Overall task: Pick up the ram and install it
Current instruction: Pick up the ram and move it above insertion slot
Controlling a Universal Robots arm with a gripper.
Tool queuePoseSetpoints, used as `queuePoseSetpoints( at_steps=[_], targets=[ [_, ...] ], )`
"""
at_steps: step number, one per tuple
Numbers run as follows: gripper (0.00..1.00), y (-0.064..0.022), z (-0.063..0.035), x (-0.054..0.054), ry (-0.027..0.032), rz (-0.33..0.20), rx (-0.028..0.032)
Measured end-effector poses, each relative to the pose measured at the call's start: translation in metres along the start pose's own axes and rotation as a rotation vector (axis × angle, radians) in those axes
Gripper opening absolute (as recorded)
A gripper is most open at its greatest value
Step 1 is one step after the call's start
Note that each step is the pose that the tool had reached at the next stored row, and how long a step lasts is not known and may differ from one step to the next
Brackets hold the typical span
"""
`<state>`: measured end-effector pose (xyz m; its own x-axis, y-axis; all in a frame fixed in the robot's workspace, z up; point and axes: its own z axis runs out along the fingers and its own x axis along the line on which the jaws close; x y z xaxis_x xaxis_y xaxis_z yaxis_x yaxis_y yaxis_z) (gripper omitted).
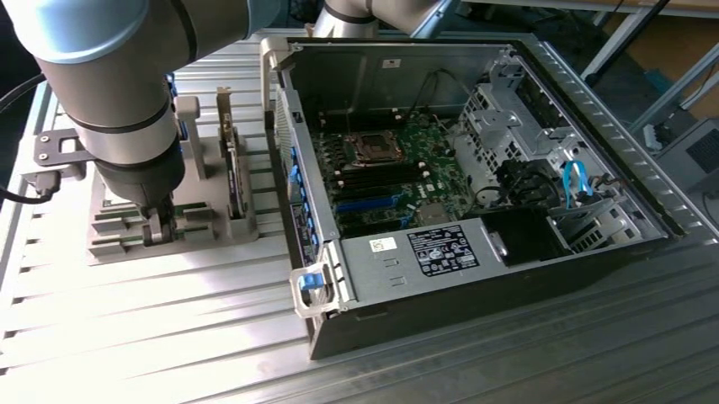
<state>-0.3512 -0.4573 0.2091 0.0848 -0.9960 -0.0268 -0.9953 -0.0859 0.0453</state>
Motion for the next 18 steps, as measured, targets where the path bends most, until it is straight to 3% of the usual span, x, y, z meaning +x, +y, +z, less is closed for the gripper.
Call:
queuePoseSetpoints(
  at_steps=[18],
  targets=[
    [0.22, -0.0023, -0.0008, 0.0007, 0.0001, 0.0, -0.0001]
  ],
)
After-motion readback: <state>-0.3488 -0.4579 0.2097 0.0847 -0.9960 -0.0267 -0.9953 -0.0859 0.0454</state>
